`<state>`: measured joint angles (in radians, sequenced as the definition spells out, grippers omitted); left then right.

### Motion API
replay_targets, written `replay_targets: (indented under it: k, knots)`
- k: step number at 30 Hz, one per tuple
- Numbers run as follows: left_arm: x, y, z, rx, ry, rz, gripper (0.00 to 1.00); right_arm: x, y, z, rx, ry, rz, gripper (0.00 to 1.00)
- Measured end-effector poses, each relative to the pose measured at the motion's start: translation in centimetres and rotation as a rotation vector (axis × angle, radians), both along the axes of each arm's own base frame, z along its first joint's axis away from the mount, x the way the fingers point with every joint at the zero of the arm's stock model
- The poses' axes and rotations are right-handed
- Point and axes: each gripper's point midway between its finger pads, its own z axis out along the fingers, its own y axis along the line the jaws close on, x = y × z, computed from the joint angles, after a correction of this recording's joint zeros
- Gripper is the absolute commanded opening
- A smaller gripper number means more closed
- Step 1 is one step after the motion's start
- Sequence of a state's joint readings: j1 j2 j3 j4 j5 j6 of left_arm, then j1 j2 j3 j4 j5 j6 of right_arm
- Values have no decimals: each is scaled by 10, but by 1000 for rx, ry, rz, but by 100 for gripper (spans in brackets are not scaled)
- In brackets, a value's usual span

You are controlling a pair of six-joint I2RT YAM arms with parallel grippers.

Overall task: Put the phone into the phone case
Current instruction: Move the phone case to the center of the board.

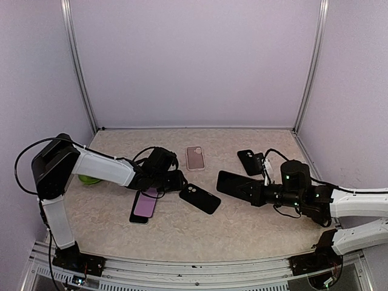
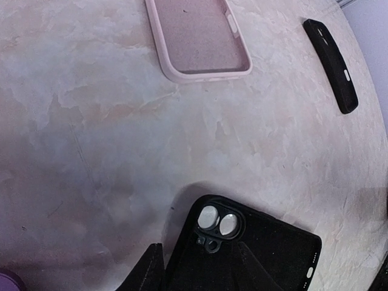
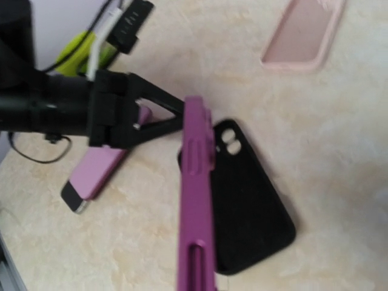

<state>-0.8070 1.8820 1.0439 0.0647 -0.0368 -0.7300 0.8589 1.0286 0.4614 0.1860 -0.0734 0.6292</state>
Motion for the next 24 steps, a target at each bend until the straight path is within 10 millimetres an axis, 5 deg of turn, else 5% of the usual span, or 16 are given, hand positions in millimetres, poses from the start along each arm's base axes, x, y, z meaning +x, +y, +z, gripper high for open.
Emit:
replay_targets:
  k: [6,24]
  knots:
    - [-7,-4,-4,-8,9,-19,40,1,4,-20,-12,91,-16,0]
    - [-23,-11,-15,-64,17,-33,42,9,16,-34,14,256,-77,0]
